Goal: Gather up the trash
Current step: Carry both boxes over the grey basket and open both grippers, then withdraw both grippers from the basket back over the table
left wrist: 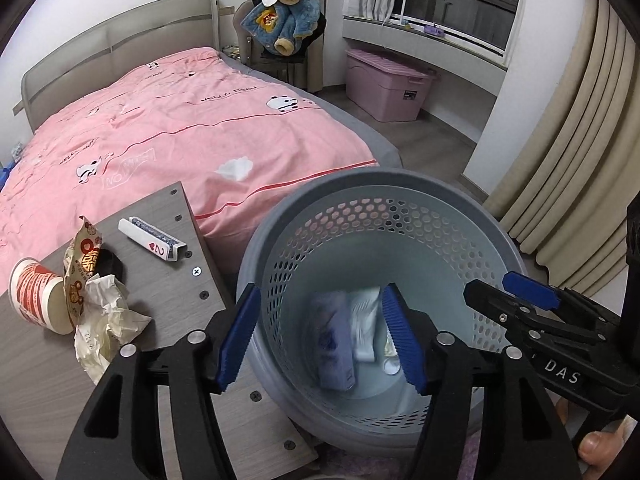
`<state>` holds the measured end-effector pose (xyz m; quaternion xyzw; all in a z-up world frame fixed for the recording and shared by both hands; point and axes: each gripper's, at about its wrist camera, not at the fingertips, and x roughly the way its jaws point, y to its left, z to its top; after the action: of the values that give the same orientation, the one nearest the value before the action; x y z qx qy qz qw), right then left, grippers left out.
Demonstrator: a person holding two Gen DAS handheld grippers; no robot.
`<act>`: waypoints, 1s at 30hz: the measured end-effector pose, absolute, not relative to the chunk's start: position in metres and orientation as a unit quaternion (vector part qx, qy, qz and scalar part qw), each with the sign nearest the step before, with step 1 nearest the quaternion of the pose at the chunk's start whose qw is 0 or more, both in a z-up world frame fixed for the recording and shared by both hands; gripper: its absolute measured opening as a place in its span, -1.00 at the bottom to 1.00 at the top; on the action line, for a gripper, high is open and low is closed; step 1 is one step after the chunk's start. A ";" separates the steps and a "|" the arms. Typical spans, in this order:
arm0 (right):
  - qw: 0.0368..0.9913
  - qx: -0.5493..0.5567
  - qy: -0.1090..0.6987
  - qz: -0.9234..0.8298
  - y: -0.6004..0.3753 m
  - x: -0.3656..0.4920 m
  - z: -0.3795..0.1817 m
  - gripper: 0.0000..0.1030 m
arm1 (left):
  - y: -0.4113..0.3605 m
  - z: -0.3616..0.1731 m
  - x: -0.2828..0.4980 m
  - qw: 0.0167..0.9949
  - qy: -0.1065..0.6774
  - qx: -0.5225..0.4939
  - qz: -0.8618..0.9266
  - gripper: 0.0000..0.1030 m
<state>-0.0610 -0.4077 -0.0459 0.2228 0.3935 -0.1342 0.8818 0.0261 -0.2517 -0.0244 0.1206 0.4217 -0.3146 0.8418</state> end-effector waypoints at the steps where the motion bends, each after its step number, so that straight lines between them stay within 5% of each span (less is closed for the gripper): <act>1: 0.882 0.223 0.394 -0.135 -0.407 -0.061 -0.046 0.29 | -0.251 -0.025 0.026 0.843 0.422 0.121 -0.312 0.20; 30: 0.883 0.218 0.390 -0.143 -0.398 -0.066 -0.042 0.51 | -0.231 -0.020 0.019 0.861 0.411 0.131 -0.269 0.44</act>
<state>-0.0664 -0.3982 -0.0424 0.2179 0.3902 -0.1432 0.8830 0.0186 -0.2312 -0.0196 0.1310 0.4112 -0.2694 0.8609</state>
